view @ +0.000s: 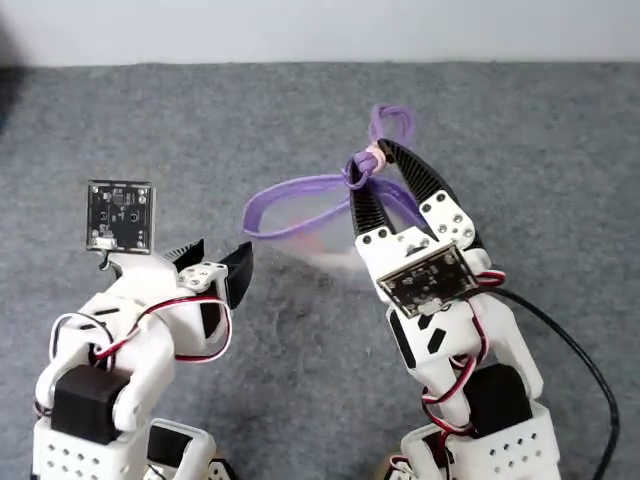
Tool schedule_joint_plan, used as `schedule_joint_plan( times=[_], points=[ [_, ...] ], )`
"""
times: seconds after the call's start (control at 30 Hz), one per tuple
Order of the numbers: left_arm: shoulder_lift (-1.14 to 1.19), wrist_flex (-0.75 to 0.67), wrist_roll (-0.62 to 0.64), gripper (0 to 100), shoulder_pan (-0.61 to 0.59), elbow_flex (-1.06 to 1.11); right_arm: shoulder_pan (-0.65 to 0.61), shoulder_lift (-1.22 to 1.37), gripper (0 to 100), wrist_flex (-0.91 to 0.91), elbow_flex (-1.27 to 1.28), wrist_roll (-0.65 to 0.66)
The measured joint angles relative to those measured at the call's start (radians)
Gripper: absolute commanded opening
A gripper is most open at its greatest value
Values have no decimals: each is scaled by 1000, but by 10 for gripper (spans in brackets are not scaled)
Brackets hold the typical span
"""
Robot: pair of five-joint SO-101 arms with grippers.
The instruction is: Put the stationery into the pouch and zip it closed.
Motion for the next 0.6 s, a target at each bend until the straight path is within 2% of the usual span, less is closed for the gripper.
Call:
schedule_joint_plan(
  times=[0.17,0.33,0.47,0.6],
  points=[
    [-6,61,-11,189,29,-106,0,29,8,0,-9,9],
    [-11,86,-11,188,155,-117,-6,98,8,-26,-60,9],
    [-14,-9,-11,188,160,-12,-6,147,8,-31,-117,9],
    [0,-190,-11,188,54,121,-32,152,8,74,-178,9]
  ],
)
